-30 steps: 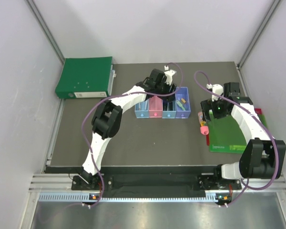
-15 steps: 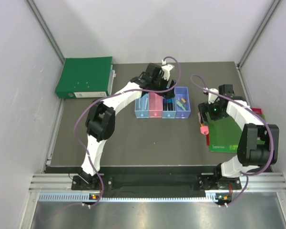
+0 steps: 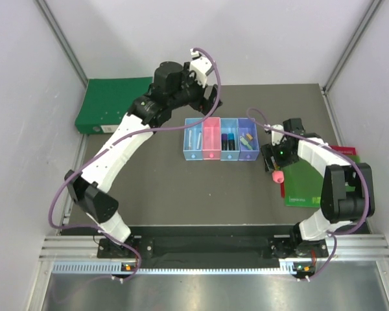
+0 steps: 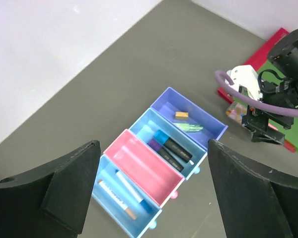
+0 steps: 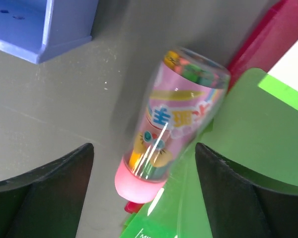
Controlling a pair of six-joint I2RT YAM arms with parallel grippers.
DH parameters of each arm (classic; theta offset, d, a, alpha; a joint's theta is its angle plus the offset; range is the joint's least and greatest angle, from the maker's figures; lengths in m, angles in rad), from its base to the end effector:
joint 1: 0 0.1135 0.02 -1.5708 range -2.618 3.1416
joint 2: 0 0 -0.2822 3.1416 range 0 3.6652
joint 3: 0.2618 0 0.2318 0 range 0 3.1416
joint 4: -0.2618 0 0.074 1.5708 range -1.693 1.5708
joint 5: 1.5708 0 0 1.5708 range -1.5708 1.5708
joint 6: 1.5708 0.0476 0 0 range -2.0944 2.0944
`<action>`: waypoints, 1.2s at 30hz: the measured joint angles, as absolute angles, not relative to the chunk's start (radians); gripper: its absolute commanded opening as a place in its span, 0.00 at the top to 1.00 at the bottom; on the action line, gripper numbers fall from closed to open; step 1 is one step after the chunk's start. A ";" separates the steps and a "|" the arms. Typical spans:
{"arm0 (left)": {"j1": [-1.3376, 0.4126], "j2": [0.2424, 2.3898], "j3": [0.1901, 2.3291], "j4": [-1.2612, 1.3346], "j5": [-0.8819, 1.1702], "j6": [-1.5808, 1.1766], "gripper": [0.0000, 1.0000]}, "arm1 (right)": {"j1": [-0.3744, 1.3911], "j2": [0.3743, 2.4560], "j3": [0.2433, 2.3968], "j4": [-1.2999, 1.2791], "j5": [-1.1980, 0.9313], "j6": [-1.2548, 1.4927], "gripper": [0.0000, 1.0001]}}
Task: Sort the stationery into containers
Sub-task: Pick up the stationery from the center of the board.
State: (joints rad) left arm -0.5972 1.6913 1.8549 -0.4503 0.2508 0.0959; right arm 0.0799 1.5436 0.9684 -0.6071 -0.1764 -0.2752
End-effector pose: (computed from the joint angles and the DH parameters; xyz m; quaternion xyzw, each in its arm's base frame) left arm 0.3078 -0.2236 0.4553 0.3403 0.7219 -0.2444 0.5507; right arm 0.2771 0.0306 0.2123 -0.1894 0.9590 0.0673 0.1998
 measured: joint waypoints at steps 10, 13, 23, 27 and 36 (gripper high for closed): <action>-0.596 1.617 1.769 -0.495 0.163 0.160 0.02 | 0.087 1.627 0.968 -0.587 -0.136 -0.256 0.54; -0.594 1.612 1.760 -0.502 0.152 0.176 0.02 | 0.088 1.628 0.968 -0.583 -0.133 -0.244 0.69; -0.593 1.607 1.753 -0.502 0.137 0.198 0.01 | 0.089 1.612 0.969 -0.597 -0.131 -0.235 1.00; -0.593 1.584 1.697 -0.501 0.139 0.224 0.01 | 0.089 1.545 0.969 -0.628 -0.130 -0.242 1.00; -0.593 1.509 1.556 -0.551 0.225 0.291 0.01 | 0.089 1.315 0.971 -0.690 -0.122 -0.323 1.00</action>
